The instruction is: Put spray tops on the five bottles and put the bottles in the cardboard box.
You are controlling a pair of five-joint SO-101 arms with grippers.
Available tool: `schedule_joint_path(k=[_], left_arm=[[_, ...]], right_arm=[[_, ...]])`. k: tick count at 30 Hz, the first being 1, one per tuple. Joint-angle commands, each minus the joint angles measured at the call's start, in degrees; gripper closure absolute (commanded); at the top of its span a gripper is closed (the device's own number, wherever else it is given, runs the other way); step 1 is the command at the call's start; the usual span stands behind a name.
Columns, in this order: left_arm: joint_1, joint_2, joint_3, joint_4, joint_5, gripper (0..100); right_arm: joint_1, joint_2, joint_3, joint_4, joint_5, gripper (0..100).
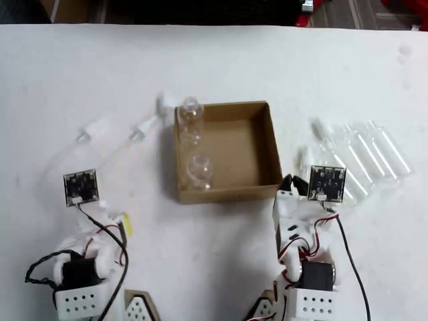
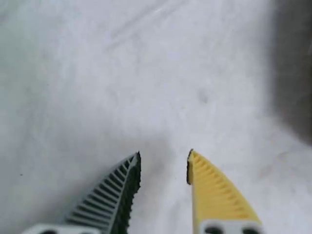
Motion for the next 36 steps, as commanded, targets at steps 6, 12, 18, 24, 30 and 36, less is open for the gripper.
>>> schedule_joint_path(k=[6,12,18,24,30,36], left_arm=[[-0.66,-0.13,0.00,0.26,0.79,85],[-0.66,-0.13,0.00,0.26,0.79,85],[-0.66,-0.13,0.00,0.26,0.79,85],[-0.66,-0.13,0.00,0.26,0.79,85],[-0.66,-0.13,0.00,0.26,0.79,85],[-0.66,-0.13,0.00,0.26,0.79,85]], right_arm=[[-0.40,-0.04,0.26,0.13,0.70,97.8],[-0.57,-0.04,0.26,0.13,0.70,97.8],[-0.57,-0.04,0.26,0.13,0.70,97.8],[2.51,-0.31,0.26,-1.19,0.62,97.8],[6.02,-0.31,0.26,-2.77,0.62,97.7],[10.95,-0.31,0.26,-5.76,0.53,97.7]])
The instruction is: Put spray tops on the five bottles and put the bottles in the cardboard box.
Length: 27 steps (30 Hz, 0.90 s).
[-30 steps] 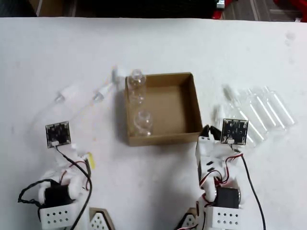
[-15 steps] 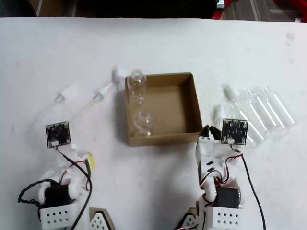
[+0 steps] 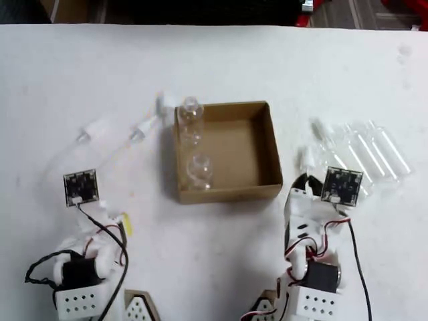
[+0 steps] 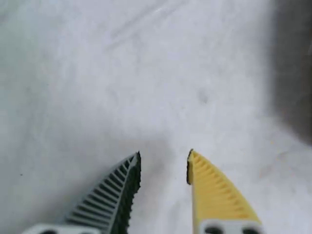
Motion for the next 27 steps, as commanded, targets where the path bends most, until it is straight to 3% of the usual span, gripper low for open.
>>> schedule_joint_path(k=[1,9,13,20,27], left_arm=[[-0.66,-0.13,0.00,0.26,0.79,85],[-0.66,-0.13,0.00,0.26,0.79,85],[-0.66,-0.13,0.00,0.26,0.79,85],[-0.66,-0.13,0.00,0.26,0.79,85],[-0.66,-0.13,0.00,0.26,0.79,85]], right_arm=[[5.41,-0.31,0.26,-5.05,0.44,97.7],[9.98,-0.31,0.18,-8.48,0.97,97.6],[9.54,-0.31,-2.29,-8.57,11.69,90.0],[6.37,3.12,-23.82,1.36,12.92,93.7],[1.01,31.87,-51.43,12.62,14.86,93.6]])
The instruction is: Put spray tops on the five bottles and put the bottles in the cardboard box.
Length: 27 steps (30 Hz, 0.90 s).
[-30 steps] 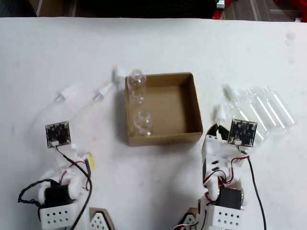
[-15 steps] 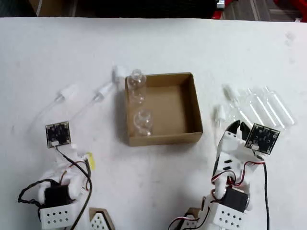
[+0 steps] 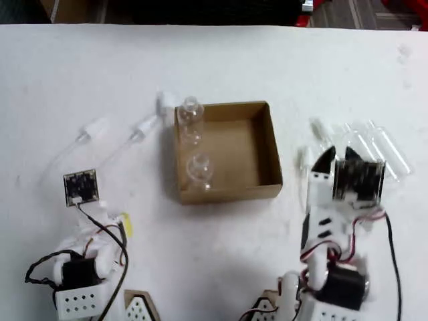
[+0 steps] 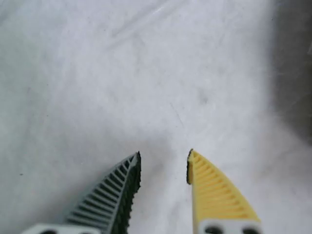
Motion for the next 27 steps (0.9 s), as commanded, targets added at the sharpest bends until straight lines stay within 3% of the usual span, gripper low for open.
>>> schedule_joint_path(k=[1,7,14,19,23,27], left_arm=[[-0.48,-0.13,0.00,0.26,0.62,85],[-0.75,-0.22,0.00,0.35,0.79,85],[-0.48,-0.22,0.00,0.35,0.88,85],[-0.48,-0.22,0.00,0.35,0.62,85],[-0.48,-0.22,0.00,0.35,0.62,85],[-0.57,-0.22,0.00,0.35,0.62,85]], right_arm=[[-1.27,22.64,-21.63,6.64,1.49,93.6],[-1.71,51.91,-45.63,18.51,11.60,93.6],[-1.71,81.01,-65.41,28.79,17.14,93.5],[-0.84,97.98,-76.84,31.08,17.85,92.1],[-2.77,108.70,-86.51,37.14,22.51,82.3],[-3.03,117.14,-97.14,41.10,24.44,84.1]])
